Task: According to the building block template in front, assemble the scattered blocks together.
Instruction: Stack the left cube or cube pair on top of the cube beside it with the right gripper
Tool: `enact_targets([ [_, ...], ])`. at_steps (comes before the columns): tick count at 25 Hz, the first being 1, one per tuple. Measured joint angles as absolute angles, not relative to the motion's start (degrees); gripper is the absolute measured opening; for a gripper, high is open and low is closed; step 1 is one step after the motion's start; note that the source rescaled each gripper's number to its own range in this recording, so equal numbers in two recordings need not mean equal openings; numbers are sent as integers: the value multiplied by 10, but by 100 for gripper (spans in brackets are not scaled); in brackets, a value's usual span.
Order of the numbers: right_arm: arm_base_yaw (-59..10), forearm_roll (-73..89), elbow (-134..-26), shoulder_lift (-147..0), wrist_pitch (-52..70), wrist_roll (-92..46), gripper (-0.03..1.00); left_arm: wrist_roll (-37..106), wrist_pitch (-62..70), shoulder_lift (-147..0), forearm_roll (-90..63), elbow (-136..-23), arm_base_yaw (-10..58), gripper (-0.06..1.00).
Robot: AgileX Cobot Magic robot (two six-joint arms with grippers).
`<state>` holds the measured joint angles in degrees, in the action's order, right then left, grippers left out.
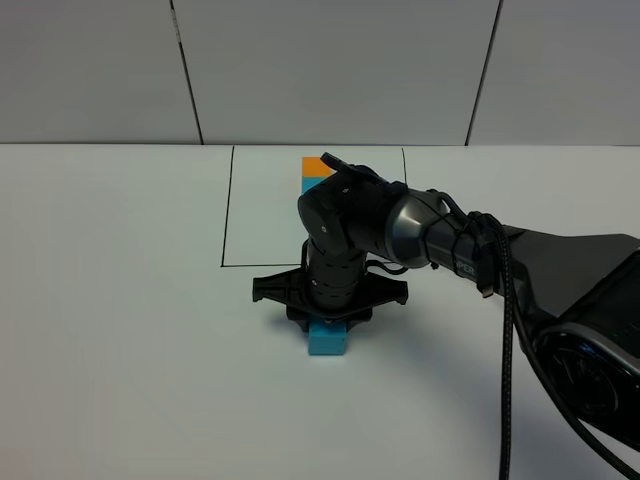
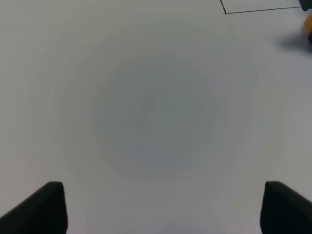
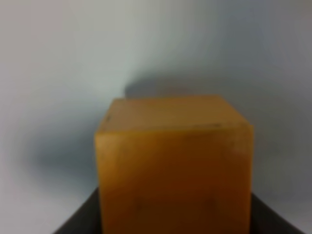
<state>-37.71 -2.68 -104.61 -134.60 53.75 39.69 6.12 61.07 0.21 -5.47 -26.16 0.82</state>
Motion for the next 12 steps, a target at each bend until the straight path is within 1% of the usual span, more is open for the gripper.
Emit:
enact_targets([
  [12,-378,-25,-1047,-1354,537,359,1,61,611,2,-55,-262,8,80],
])
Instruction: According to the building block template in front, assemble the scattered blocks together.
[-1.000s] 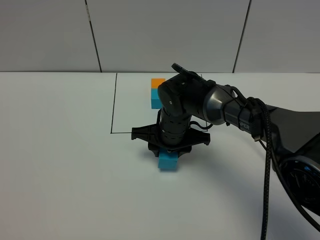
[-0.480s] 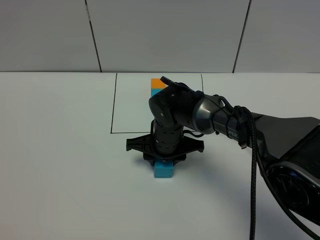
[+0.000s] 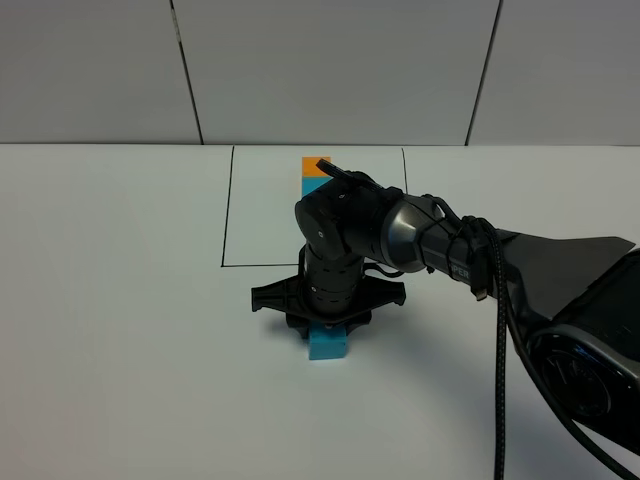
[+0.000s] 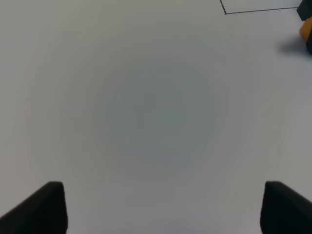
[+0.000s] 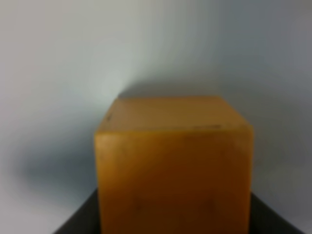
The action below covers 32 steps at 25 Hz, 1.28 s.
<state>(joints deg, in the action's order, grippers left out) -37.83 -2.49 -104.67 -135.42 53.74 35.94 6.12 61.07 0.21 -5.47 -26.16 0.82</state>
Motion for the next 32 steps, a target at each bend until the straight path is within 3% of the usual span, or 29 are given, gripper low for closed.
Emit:
enact_targets([
  [8,-378,-14,-1047,-1354,538,333,1,61,611,2,-55,-262,8,80],
  [10,-378,-11,-1048,-1354,537,324,6,61,611,2,-55,-262,8,80],
  [12,-378,-6,-1048,-1354,534,312,26,61,611,2,-55,-262,8,80],
  [15,-378,0,-1048,-1351,528,304,71,61,611,2,-55,-262,8,80],
  [18,-378,0,-1048,-1346,527,303,93,61,611,2,-55,-262,8,80],
  [32,-371,-36,-1048,-1228,547,288,97,61,611,2,-55,-262,8,80],
])
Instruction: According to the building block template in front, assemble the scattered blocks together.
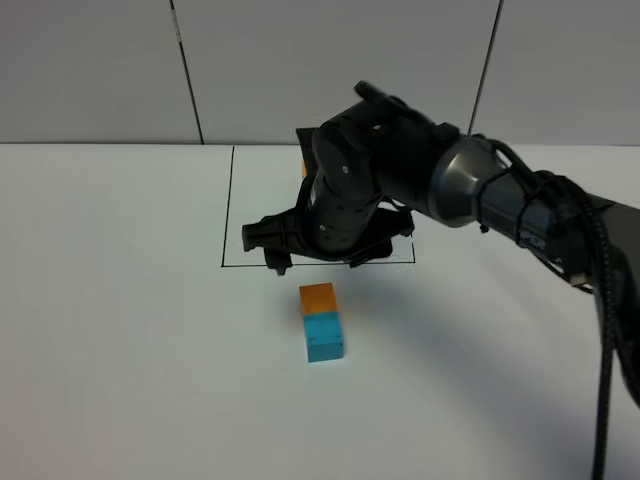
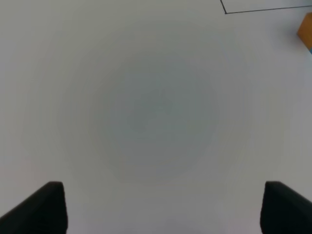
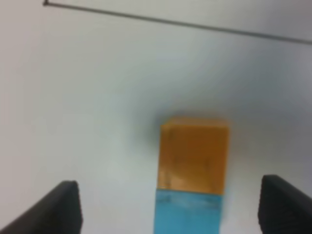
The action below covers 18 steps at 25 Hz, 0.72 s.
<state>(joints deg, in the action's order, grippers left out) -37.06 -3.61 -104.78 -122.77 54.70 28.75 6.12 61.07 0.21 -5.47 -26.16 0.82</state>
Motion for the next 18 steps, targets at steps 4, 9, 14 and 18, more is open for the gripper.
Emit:
enact_targets([
  [4,-336,-40,-1048,-1185,570,254,94,61,611,2,-55,-262,8,80],
  [9,-275,-40,-1047,-1134,612,177,90,61,611,2,-55,-262,8,80],
  [14,-208,-40,-1047,-1064,661,142,88,61,611,2,-55,-262,8,80],
  [18,-166,-41,-1047,-1014,692,132,86,61,611,2,-55,-262,8,80],
])
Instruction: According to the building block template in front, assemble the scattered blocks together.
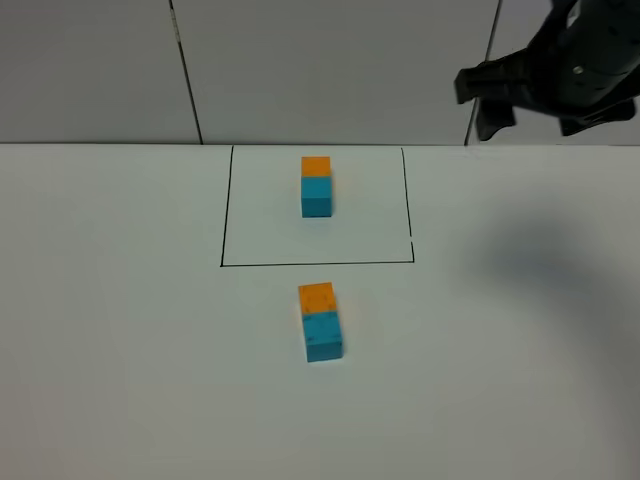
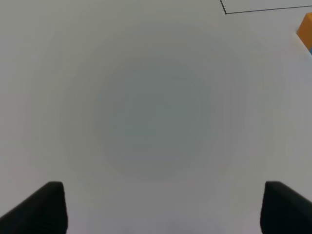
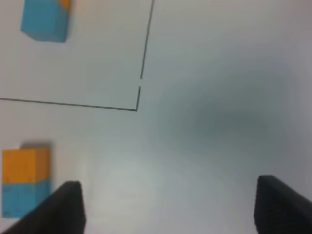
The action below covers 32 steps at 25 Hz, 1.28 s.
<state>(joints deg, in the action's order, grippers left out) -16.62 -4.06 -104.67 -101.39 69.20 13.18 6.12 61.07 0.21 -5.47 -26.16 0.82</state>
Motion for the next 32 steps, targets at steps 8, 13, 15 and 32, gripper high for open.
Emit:
enact_targets([
  [8,-115,-40,-978,-918,696,95,83,61,611,2,-55,-262,8,80],
  [13,-95,-39,-870,-836,675,94,82,61,611,2,-55,-262,8,80],
  [15,-91,-40,-826,-800,666,93,82,61,611,2,-55,-262,8,80],
  [32,-87,-24,-458,-415,608,110,82,61,611,2,-55,-262,8,80],
])
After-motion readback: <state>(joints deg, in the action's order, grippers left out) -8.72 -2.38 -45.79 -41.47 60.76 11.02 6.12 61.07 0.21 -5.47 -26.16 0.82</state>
